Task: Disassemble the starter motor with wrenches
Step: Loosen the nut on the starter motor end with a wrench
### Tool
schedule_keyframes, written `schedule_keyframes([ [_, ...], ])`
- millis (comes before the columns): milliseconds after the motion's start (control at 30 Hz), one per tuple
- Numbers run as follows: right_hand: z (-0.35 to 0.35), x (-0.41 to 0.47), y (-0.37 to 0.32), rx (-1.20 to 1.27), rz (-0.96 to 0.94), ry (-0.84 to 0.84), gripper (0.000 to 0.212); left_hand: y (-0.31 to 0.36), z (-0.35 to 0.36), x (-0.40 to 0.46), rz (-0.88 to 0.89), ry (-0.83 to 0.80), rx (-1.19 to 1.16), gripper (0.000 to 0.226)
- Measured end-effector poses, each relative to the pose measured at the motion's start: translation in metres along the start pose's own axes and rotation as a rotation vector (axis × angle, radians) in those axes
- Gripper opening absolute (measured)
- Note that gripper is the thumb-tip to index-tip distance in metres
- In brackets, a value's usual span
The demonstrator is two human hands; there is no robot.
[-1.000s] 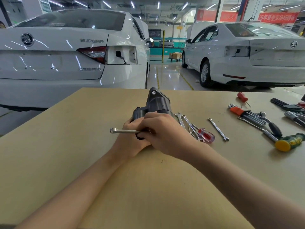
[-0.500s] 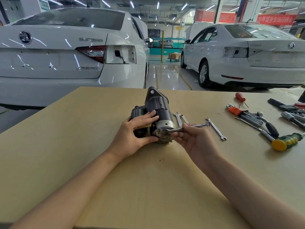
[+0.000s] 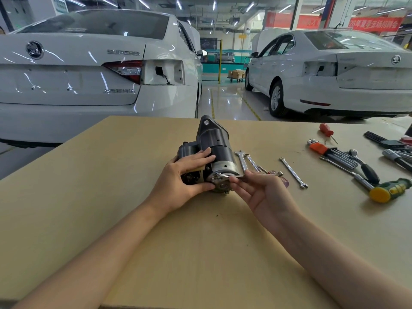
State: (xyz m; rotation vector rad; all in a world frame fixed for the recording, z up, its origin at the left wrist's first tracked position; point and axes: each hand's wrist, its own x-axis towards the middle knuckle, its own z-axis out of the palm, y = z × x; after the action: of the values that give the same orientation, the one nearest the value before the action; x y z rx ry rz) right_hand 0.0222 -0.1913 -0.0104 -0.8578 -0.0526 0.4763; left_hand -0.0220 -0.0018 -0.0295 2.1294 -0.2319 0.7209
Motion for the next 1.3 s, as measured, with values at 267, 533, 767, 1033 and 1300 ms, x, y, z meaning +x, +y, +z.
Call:
schedule_keyframes([
  [267, 0.001, -0.002, 0.001, 0.066, 0.049, 0.055, 0.011, 0.000, 0.000, 0.000, -0.004, 0.002, -0.007, 0.068],
  [533, 0.001, -0.004, 0.007, 0.129, 0.044, 0.159, 0.018, 0.001, 0.001, 0.000, -0.010, 0.006, -0.006, 0.068],
  [767, 0.002, -0.007, 0.006, 0.114, 0.067, 0.166, 0.011, 0.001, 0.001, 0.000, -0.009, 0.012, -0.003, 0.069],
  [1033, 0.005, -0.009, 0.004, -0.277, -0.302, 0.018, 0.009, 0.003, 0.001, -0.001, -0.024, 0.006, -0.008, 0.068],
  [1300, 0.037, -0.002, -0.021, -1.178, -0.768, -0.269, 0.024, 0.003, 0.000, -0.001, -0.007, 0.003, 0.005, 0.066],
])
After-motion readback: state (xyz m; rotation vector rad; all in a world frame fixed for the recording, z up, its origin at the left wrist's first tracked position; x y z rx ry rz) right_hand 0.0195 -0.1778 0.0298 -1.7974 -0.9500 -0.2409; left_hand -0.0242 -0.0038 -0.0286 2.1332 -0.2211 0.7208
